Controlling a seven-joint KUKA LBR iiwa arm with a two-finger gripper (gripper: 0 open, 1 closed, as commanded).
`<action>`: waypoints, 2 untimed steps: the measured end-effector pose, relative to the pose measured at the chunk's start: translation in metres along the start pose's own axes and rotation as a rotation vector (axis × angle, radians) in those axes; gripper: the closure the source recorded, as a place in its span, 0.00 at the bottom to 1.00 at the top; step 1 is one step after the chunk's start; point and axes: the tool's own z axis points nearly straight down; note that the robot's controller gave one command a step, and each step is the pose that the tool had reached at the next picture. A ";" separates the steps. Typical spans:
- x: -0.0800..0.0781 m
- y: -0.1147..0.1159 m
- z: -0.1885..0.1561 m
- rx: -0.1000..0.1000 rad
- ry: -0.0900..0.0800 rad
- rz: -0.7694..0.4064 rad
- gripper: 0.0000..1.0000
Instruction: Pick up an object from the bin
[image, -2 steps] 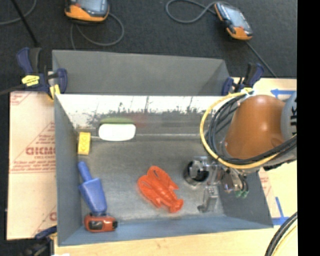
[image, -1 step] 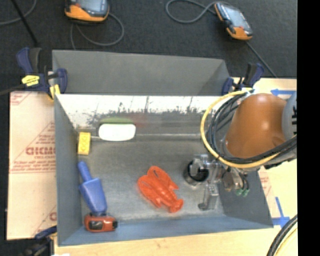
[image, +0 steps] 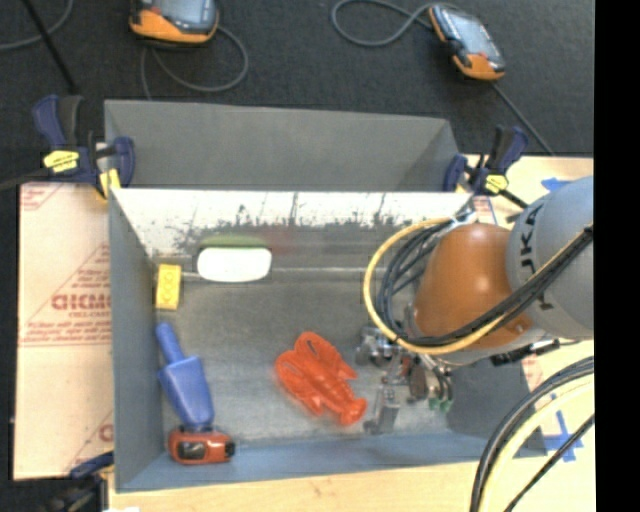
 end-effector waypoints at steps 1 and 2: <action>0.002 0.006 0.024 0.000 0.010 0.033 0.00; 0.006 0.037 0.000 0.001 0.003 -0.017 0.00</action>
Offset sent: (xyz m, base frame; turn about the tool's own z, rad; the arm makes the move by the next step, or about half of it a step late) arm -0.0039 0.0367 -0.0002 -0.0115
